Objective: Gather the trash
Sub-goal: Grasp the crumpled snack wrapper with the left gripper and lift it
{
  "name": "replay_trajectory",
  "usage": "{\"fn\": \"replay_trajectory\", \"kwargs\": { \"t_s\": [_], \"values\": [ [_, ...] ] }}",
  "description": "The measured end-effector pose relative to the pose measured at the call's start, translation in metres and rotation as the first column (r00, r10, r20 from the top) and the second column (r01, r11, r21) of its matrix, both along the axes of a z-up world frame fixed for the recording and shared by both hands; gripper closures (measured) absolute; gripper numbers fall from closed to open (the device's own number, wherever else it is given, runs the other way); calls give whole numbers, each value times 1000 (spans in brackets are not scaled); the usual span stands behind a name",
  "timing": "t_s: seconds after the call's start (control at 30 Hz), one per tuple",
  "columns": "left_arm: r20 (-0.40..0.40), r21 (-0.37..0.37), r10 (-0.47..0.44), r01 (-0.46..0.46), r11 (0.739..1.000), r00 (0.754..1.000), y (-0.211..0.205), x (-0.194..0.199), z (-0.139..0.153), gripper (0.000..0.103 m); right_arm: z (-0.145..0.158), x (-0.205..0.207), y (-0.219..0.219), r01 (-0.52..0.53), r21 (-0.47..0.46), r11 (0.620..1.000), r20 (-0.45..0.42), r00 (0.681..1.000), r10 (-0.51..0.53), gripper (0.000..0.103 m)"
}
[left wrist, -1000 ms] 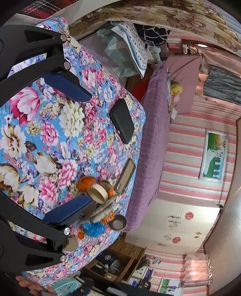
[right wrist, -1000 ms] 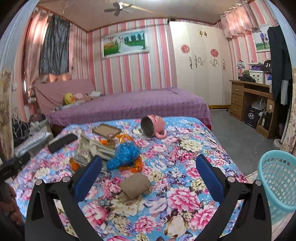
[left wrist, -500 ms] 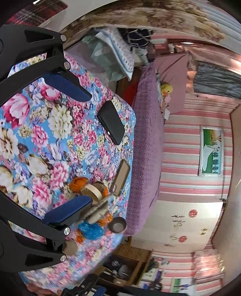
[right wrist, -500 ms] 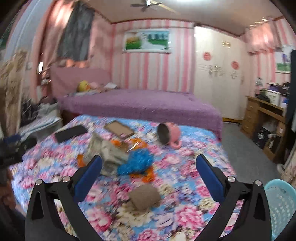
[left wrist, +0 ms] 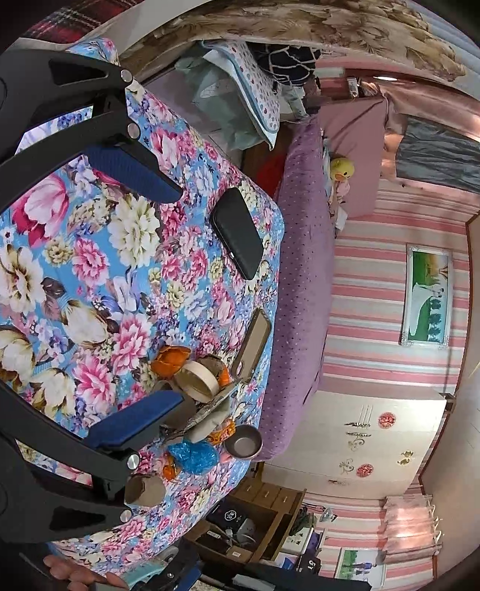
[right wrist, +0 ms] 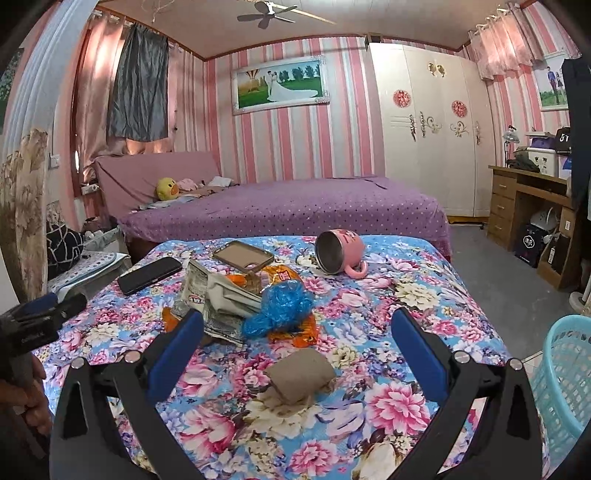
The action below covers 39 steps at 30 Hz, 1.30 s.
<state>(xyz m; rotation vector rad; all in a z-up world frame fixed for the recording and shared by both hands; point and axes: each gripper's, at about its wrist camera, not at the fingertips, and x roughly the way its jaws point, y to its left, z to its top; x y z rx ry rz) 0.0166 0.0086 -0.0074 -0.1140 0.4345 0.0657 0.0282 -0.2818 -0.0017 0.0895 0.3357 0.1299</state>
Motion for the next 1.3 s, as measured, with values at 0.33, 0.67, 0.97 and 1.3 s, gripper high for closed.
{"fn": "replay_trajectory", "kwargs": {
  "t_s": [0.33,0.67,0.97,1.3],
  "values": [
    [-14,6,4,-4,1000,1000,0,1,-2,5,-2,5,-4,20,3,1000,-38,999,-20,4],
    [-23,-11,13,-13,1000,1000,2,1,-3,5,-3,3,-9,34,1,999,-48,998,-34,4],
    [-14,-16,7,-7,1000,1000,1,-4,-1,5,-2,-1,-7,32,-13,999,-41,999,-33,4],
    [-17,-4,-37,37,999,999,-20,1,-2,5,-2,-1,-4,23,-28,999,-37,999,-24,4]
  ]
}}
